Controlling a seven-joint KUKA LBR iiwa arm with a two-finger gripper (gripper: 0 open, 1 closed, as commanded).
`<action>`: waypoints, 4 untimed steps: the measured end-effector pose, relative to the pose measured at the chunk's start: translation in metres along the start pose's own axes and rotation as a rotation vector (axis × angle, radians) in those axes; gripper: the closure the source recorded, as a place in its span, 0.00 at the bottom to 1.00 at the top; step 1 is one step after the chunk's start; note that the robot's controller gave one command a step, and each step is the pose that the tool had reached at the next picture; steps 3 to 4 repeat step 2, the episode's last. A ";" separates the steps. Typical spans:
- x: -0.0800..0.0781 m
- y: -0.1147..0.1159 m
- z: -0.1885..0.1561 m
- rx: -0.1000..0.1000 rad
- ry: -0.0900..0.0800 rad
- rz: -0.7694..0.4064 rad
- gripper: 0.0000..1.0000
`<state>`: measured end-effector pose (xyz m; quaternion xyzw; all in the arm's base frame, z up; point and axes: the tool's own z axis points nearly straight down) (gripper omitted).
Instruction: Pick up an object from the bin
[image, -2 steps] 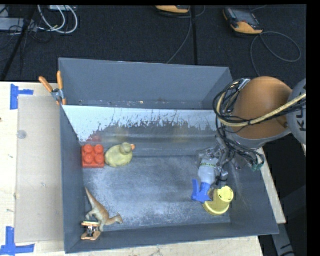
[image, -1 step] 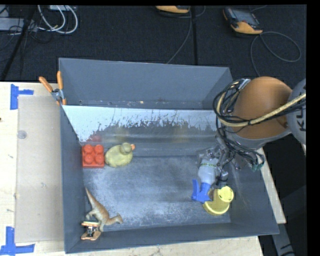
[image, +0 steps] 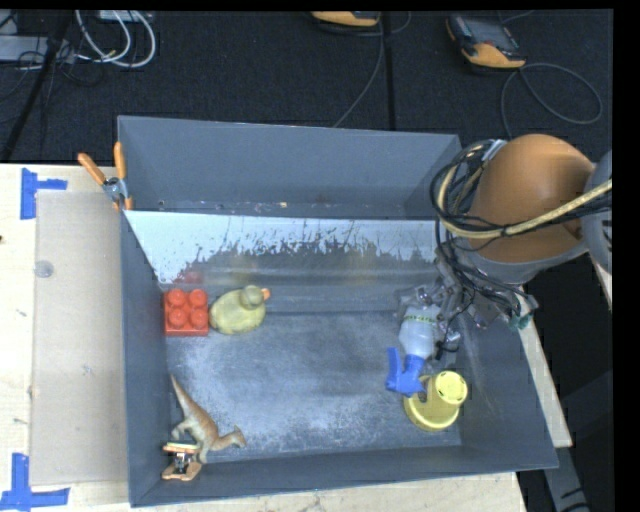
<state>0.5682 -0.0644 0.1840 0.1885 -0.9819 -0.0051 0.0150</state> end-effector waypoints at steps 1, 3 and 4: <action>-0.002 0.002 -0.057 0.000 -0.001 0.002 1.00; -0.002 0.003 -0.117 0.001 -0.003 0.012 1.00; -0.002 0.003 -0.117 0.001 -0.003 0.012 1.00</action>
Offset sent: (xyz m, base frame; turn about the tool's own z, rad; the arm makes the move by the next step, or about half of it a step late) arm 0.0052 0.0047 0.2281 0.0299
